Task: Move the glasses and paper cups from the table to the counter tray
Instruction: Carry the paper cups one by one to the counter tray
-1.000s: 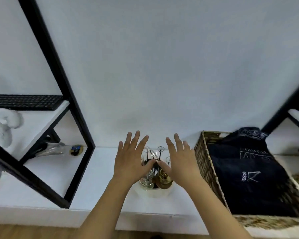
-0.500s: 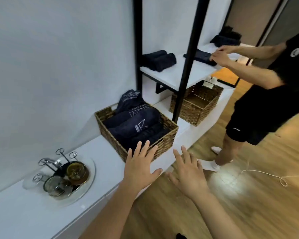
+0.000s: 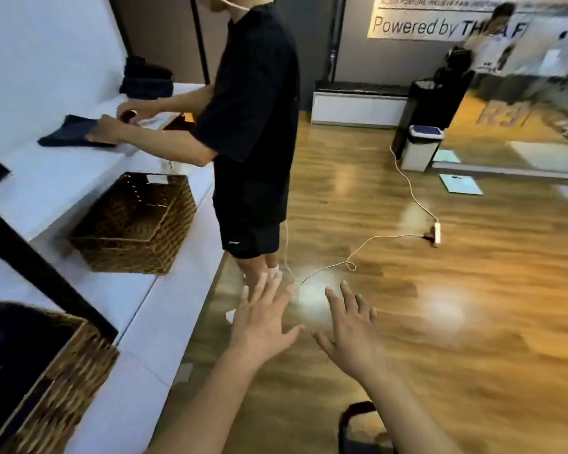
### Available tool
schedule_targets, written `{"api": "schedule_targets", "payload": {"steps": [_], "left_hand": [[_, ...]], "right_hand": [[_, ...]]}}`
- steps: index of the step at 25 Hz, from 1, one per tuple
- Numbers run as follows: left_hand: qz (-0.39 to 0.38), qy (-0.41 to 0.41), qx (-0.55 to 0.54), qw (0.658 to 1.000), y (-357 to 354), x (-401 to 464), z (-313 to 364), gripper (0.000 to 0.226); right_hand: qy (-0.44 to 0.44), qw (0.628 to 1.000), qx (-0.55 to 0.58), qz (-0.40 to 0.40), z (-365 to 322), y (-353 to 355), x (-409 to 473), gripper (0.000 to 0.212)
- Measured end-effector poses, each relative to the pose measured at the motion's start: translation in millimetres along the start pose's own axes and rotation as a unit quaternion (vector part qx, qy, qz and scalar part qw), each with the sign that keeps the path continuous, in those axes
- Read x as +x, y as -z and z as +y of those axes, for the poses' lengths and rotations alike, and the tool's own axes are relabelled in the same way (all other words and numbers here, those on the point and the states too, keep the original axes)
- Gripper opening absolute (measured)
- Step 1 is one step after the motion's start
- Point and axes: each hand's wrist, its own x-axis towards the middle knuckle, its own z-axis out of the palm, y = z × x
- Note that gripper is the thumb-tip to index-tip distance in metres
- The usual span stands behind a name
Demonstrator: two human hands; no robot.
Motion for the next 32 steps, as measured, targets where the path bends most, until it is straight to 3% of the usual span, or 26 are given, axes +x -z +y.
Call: {"api": "schedule_targets", "payload": {"steps": [9, 19, 24, 32], "left_hand": [[-0.060, -0.126, -0.006, 0.990, -53.8, 174.5, 108.9, 0.084], [-0.095, -0.303, 0.019, 0.948, -84.3, 442.5, 240.7, 0.085], [-0.103, -0.390, -0.003, 0.915, -103.8, 525.1, 328.9, 0.083], [-0.153, -0.557, 0.006, 0.816, -173.2, 560.4, 552.2, 0.084]], "right_hand": [[-0.149, 0.988, 0.030, -0.001, 149.5, 19.9, 63.4, 0.087], [-0.322, 0.945, 0.033, 0.048, 307.6, 64.2, 220.3, 0.085], [-0.437, 0.893, 0.061, 0.083, 383.3, 85.3, 236.3, 0.085], [-0.599, 0.786, 0.091, 0.122, 551.5, 87.0, 169.4, 0.085]]}}
